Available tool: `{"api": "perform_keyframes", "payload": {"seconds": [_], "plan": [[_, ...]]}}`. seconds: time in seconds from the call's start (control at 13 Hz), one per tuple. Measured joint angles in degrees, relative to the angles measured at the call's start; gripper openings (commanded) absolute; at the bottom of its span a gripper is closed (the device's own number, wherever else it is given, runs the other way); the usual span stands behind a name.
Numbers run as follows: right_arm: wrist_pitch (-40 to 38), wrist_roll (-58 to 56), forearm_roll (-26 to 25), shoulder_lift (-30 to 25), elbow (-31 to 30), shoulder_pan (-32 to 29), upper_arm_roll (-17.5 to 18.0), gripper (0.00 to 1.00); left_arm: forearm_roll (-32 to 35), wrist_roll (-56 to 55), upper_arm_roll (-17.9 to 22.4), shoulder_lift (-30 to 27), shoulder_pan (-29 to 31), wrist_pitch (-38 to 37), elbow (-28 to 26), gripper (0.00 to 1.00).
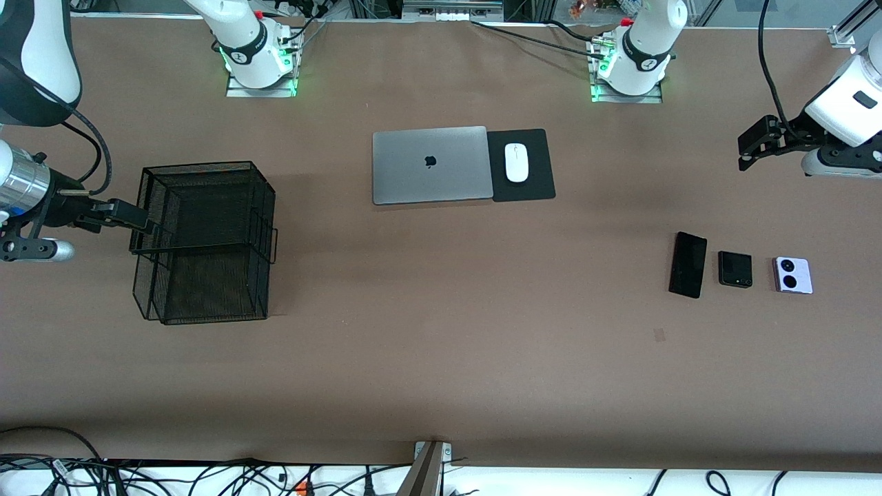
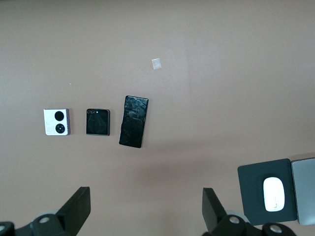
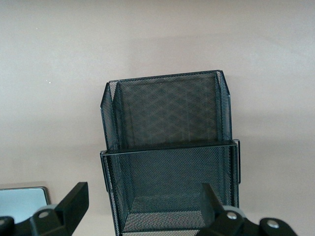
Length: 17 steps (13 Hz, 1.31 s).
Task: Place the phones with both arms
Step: 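Move the left gripper down over the large black phone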
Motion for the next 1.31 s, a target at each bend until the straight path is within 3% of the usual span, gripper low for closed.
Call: {"api": "perform_keyframes", "payload": {"seconds": [1.31], "plan": [[0.0,0.0,0.0,0.0,0.5,0.0,-0.1,1.00,0.2,-0.5,0.0,1.3,0.8,-0.8,-0.2,1.00]]}}
